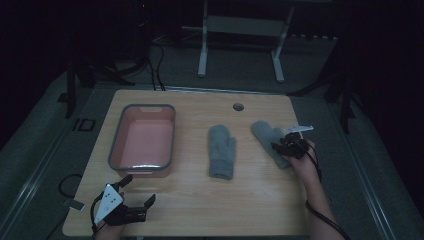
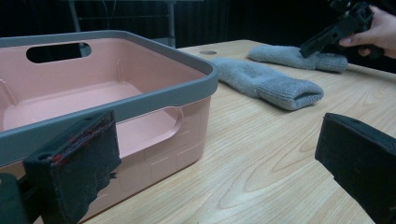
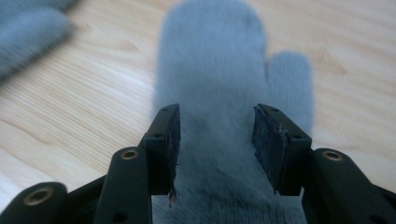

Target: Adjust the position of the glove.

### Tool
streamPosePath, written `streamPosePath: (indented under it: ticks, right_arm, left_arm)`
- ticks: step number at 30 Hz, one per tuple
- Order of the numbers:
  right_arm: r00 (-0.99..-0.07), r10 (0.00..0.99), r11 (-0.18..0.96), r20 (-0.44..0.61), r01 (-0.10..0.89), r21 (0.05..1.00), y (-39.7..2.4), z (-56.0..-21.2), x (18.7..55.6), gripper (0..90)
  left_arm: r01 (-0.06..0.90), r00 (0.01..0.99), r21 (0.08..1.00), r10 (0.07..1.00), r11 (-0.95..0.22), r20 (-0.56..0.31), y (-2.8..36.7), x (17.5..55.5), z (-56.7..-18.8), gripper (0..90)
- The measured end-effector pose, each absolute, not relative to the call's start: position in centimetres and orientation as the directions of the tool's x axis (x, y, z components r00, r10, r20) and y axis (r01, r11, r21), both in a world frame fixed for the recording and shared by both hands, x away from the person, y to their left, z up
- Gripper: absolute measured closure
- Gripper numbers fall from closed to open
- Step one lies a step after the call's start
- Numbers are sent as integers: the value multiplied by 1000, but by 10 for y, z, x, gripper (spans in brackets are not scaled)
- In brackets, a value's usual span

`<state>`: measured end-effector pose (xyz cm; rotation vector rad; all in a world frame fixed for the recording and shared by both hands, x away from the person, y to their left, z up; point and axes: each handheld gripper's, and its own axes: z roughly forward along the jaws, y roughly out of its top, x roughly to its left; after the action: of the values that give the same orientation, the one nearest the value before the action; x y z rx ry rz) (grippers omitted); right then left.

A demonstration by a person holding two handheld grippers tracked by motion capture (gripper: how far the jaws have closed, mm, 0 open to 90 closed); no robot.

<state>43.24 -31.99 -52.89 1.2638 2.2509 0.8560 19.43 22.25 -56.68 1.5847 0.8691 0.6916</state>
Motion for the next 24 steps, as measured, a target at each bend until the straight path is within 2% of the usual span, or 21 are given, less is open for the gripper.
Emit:
streamPosePath:
  ticks: [3, 5, 8, 9, 11, 19, 24]
  right_arm:
    - [-504, 860, 423, -81, 616, 665, -321, -540, 434, 525]
    - [-511, 856, 416, -70, 604, 680, -322, -545, 433, 566]
    - [-471, 881, 360, -32, 626, 691, -325, -545, 432, 726]
    - [-471, 881, 360, -32, 626, 691, -325, -545, 432, 726]
    - [-425, 904, 326, -36, 634, 702, -320, -542, 427, 822]
    - [-252, 967, 139, 29, 623, 770, -311, -521, 404, 845]
    - [-179, 984, 95, 23, 623, 776, -306, -512, 387, 847]
  left_arm:
    - [166, 556, 983, 831, -81, -26, 222, 195, -567, 3]
    - [168, 556, 982, 831, -82, -25, 222, 195, -567, 3]
    - [167, 557, 982, 830, -83, -25, 222, 195, -567, 3]
    - [167, 557, 982, 830, -83, -25, 222, 195, -567, 3]
    - [163, 557, 983, 830, -83, -22, 222, 194, -567, 3]
    - [160, 558, 984, 830, -78, -25, 221, 194, -566, 3]
    - [155, 563, 985, 826, -78, -23, 220, 193, -565, 3]
